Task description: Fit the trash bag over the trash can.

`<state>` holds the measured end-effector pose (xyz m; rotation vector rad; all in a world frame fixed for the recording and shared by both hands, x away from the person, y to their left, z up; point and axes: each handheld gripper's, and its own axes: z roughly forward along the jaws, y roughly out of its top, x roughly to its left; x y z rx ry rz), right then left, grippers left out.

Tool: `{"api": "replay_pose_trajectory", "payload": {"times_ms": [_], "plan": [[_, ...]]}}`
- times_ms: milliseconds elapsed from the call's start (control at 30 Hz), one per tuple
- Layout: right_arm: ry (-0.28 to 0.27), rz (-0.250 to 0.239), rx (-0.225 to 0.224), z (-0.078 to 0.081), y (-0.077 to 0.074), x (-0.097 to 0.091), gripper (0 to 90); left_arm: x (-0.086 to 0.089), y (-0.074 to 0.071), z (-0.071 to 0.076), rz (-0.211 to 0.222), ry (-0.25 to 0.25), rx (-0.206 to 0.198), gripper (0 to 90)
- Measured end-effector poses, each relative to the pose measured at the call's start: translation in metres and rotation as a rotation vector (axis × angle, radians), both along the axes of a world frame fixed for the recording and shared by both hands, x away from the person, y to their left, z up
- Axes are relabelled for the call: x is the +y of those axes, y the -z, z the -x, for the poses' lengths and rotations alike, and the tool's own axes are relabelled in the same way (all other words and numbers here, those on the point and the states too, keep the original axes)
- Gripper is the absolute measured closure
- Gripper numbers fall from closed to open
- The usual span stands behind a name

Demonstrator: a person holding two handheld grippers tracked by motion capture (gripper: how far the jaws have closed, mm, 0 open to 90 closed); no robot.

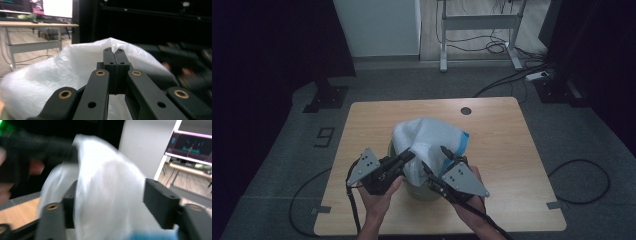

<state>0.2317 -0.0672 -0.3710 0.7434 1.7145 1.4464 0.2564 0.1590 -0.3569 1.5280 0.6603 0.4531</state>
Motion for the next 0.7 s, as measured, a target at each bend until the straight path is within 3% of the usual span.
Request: {"api": "replay_pose_trajectory", "payload": {"times_ms": [100, 200, 333, 400, 700], "plan": [[0.006, -0.018, 0.020, 0.013, 0.013, -0.003, 28.9, 0.003, -0.002, 0.000, 0.019, -0.029, -0.005, 90.0], [0.059, -0.023, 0.023, 0.018, 0.025, -0.007, 28.0, 0.006, -0.004, 0.001, 0.039, -0.039, -0.014, 90.0], [0.106, -0.051, 0.097, 0.011, 0.038, -0.009, 24.5, 0.008, -0.007, 0.001, 0.064, -0.041, -0.015, 90.0], [0.107, -0.078, 0.127, 0.009, 0.041, -0.007, 22.4, 0.008, -0.008, 0.000, 0.065, -0.046, -0.016, 90.0], [0.084, -0.174, 0.140, 0.017, 0.046, 0.002, 23.4, 0.002, -0.016, -0.003, 0.061, -0.050, -0.013, 90.0]]}}
